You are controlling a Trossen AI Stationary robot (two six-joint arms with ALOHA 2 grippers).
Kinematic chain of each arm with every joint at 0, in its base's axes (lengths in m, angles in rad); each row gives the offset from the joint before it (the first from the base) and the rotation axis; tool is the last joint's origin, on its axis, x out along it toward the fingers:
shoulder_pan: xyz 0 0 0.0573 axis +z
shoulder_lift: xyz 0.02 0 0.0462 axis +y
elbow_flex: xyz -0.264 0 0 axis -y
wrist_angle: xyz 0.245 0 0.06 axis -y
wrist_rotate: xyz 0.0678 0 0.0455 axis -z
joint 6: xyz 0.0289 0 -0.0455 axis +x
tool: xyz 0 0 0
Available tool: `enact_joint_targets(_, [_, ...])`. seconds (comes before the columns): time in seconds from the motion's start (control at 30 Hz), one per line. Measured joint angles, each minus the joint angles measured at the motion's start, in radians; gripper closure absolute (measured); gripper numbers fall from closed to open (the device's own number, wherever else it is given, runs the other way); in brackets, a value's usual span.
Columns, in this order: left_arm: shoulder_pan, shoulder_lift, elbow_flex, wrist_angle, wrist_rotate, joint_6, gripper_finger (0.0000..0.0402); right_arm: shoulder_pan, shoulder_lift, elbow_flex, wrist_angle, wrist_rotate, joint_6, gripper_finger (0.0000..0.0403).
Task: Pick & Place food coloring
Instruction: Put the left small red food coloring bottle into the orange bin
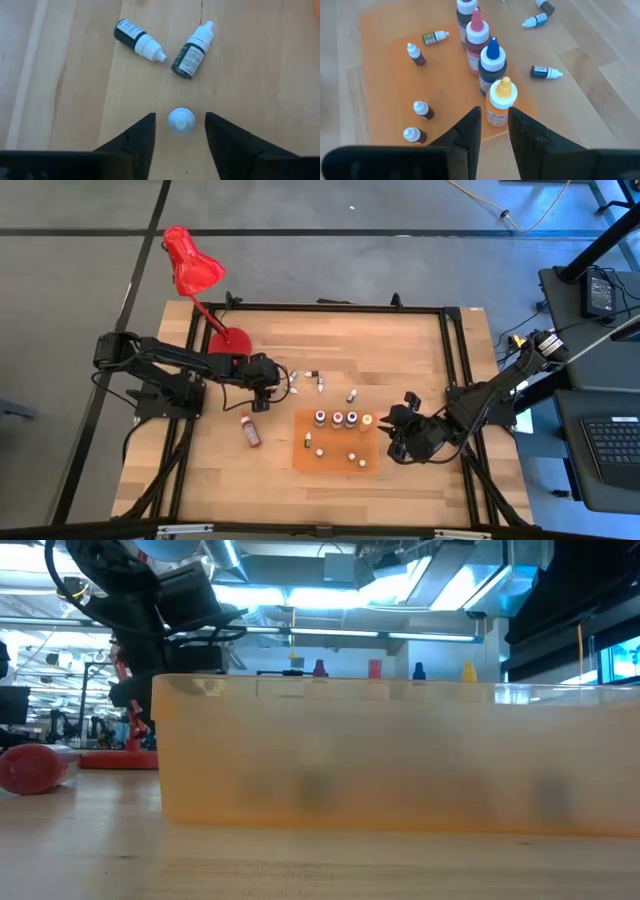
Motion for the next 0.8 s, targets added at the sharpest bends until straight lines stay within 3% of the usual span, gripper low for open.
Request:
enact_joint_targets(0.37, [-0.001,-0.001,0.001,0.001,0.000,0.030,0.0351,0.000,0.000,0.000,0.000,0.000,-0.002,0.0303])
enact_joint_targets(0.57, [-0.001,-0.008,0.022,-0.057,0.000,0.024,0.0356,0.000,0.000,0.000,0.000,0.001,-0.005,0.0303])
enact_joint_targets(0.8, [-0.065,-0.070,0.151,-0.163,0.026,0.005,0.0356,0.000,0.000,0.000,-0.001,0.009,-0.001,0.0303])
